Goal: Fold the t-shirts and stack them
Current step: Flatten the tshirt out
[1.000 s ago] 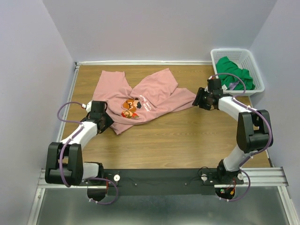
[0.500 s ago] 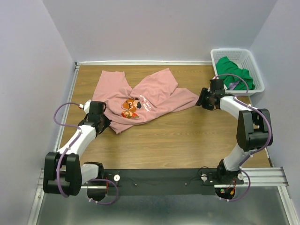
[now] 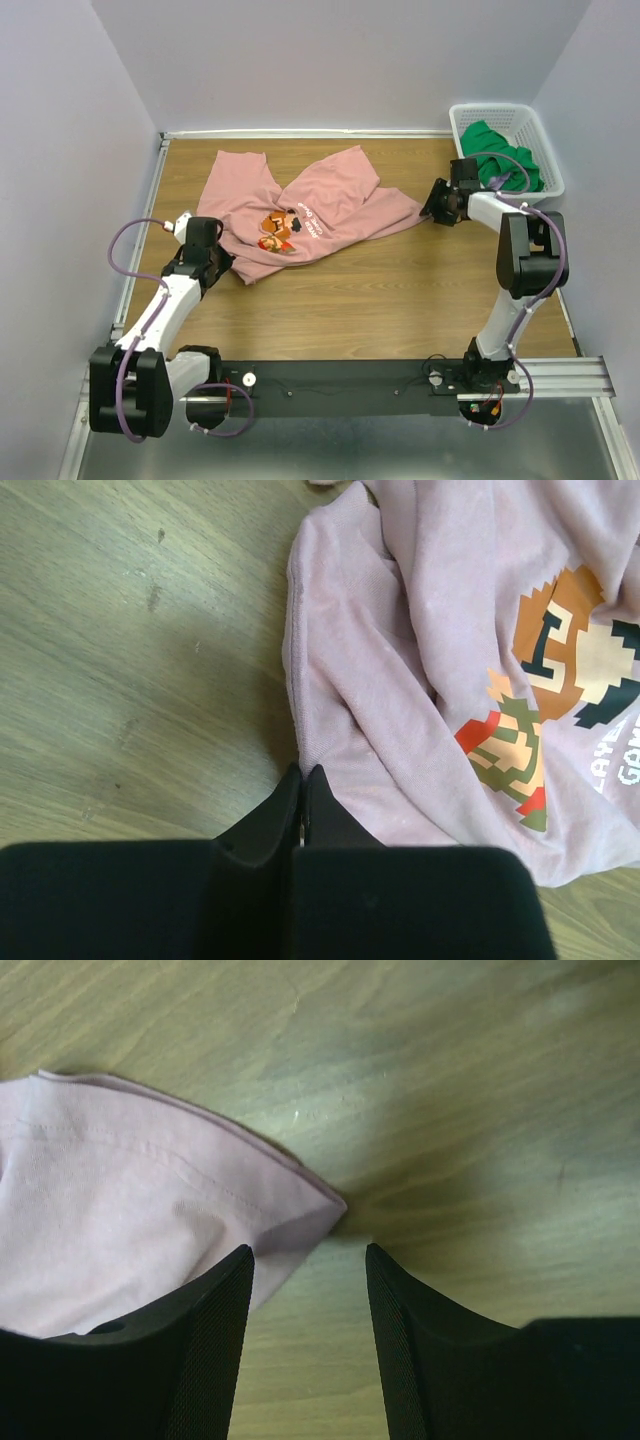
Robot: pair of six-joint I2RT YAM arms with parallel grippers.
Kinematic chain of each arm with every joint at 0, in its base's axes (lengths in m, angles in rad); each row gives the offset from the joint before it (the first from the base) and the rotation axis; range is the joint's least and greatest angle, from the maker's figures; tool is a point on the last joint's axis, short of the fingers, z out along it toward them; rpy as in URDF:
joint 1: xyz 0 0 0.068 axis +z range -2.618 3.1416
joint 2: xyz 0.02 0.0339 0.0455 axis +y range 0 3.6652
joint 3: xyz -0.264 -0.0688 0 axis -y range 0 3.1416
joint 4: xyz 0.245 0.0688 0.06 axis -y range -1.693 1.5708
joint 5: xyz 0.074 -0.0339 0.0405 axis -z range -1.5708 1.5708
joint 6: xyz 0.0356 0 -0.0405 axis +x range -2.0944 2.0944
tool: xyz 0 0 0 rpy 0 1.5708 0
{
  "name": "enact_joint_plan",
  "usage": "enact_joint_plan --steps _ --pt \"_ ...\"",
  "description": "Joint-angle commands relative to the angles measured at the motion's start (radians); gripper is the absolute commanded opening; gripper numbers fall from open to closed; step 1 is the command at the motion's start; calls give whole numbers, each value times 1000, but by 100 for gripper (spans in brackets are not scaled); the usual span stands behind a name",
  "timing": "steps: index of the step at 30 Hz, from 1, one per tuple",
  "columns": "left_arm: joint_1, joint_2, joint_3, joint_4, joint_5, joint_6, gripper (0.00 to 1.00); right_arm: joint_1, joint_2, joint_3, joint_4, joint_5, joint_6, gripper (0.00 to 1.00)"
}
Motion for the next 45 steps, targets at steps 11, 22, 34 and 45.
enact_joint_plan --steps 11,22,34,45 --pt "-3 -62 -10 -27 -40 34 0 14 117 4 7 12 36 52" --pt "-1 -74 -4 -28 -41 34 0 46 94 -34 7 12 44 32" --pt "69 -57 402 -175 -135 120 0 46 -176 206 -174 176 -15 1" --pt "86 -19 875 -269 -131 207 0 46 -427 424 -286 145 -45 1"
